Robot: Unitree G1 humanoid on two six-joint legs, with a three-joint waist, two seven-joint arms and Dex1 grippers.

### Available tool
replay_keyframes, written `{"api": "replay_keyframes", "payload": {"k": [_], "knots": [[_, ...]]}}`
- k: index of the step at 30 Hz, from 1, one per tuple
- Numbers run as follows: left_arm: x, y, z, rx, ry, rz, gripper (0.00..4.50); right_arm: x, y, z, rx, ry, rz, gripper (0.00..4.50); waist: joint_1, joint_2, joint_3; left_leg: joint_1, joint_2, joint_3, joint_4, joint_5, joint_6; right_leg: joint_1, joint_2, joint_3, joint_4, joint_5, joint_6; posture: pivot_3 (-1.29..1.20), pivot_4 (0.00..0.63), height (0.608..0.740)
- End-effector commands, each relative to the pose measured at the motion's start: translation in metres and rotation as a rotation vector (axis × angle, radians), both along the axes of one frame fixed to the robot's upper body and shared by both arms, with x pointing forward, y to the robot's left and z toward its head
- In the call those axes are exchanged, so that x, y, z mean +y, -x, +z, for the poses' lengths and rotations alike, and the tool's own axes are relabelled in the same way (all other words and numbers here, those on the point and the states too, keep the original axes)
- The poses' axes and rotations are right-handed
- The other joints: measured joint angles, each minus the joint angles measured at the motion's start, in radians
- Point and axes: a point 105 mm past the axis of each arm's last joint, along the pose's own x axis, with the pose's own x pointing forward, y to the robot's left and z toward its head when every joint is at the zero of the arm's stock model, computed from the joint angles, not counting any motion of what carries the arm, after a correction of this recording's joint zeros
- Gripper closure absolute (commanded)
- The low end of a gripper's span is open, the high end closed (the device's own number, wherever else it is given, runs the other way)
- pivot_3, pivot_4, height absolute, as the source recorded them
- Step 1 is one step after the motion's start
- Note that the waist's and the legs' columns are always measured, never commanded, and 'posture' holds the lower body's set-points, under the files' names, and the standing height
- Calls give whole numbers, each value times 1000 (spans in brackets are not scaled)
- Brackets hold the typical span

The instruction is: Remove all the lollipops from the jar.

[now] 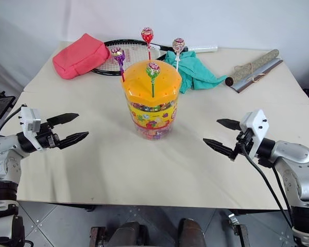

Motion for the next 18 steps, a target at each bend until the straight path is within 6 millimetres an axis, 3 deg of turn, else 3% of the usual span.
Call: {"api": "replay_keyframes", "payload": {"k": [1,8,14,18], "knots": [[4,1,17,-54,-2,17,0,-5,-2,13,-59,2,-9,81,0,0,0,0,0,0,0,0,0,0,0,0,0,0,0,0,150,740],[3,2,24,59,-24,52,0,-1,0,18,-73,-6,6,81,-1,-1,1,0,0,0,0,0,0,0,0,0,1,0,0,0,150,740],[-10,6,63,-8,20,-28,0,10,14,38,-102,-31,85,81,1,-1,1,0,0,-1,1,0,0,0,0,0,1,0,0,0,150,740],[-53,-1,103,-130,-5,-205,0,19,40,66,-117,-70,217,81,24,-2,5,-2,0,-1,3,0,0,0,0,0,1,0,0,0,150,740]]}}
